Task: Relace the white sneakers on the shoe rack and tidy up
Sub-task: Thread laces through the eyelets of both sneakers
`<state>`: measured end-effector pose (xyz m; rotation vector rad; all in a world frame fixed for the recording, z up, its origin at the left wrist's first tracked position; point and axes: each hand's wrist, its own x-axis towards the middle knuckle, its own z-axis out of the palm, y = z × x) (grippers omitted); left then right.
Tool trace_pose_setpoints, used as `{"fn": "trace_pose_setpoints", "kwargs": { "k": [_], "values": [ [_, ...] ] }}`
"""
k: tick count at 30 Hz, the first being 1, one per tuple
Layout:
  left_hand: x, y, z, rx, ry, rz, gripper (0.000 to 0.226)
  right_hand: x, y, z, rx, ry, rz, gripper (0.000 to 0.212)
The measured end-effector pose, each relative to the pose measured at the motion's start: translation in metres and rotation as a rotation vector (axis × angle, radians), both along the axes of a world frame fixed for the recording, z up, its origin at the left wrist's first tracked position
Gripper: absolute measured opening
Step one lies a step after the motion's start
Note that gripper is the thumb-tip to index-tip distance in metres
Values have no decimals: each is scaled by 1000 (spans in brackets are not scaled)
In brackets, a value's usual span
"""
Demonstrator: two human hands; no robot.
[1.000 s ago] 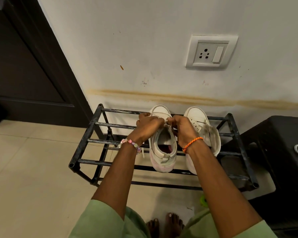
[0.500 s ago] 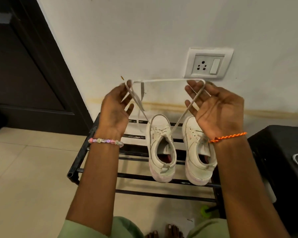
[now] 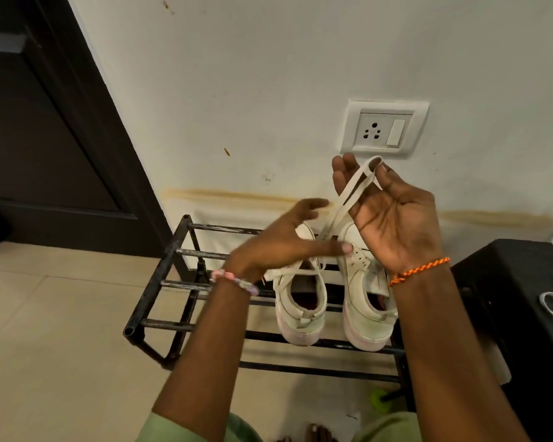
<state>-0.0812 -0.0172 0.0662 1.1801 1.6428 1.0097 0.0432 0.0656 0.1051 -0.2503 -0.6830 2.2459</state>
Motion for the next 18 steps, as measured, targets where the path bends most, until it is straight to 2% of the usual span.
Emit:
{"fn": "trace_pose_setpoints", "kwargs": {
  "k": [1, 3, 4, 6, 8, 11, 13, 14, 16, 18],
  "values": [
    [7, 5, -6, 9, 50, -9, 62, -1, -2, 1, 7, -1, 1, 19],
    [11, 12, -19, 72, 173, 105, 25, -1, -2, 1, 21, -17, -19, 21],
    [7, 13, -24, 106, 214, 191, 18, 0, -1, 0, 20, -29, -40, 21],
    [-7, 11, -30, 151, 161, 293, 20, 3, 3, -3, -8, -37, -97, 20],
    [-21, 4, -30, 163, 65, 300, 24, 7, 9, -6, -62, -31, -159, 19],
    [-34, -4, -38, 120, 132, 379, 21, 11, 14, -9, -118, -26, -246, 18],
    [-44, -6, -46, 132, 161, 571, 15, 12, 18, -11, -130, -45, -298, 18],
    [-49, -7, -48, 140, 112, 705, 18, 13, 20, -14, -116, -103, -338, 17],
    [-61, -11, -49, 112, -103, 944, 22, 12, 26, -23, 2, -384, -463, 15],
    [-67, -14, -50, 2, -347, 992, 23, 9, 30, -37, 174, -700, -583, 16]
  ]
}}
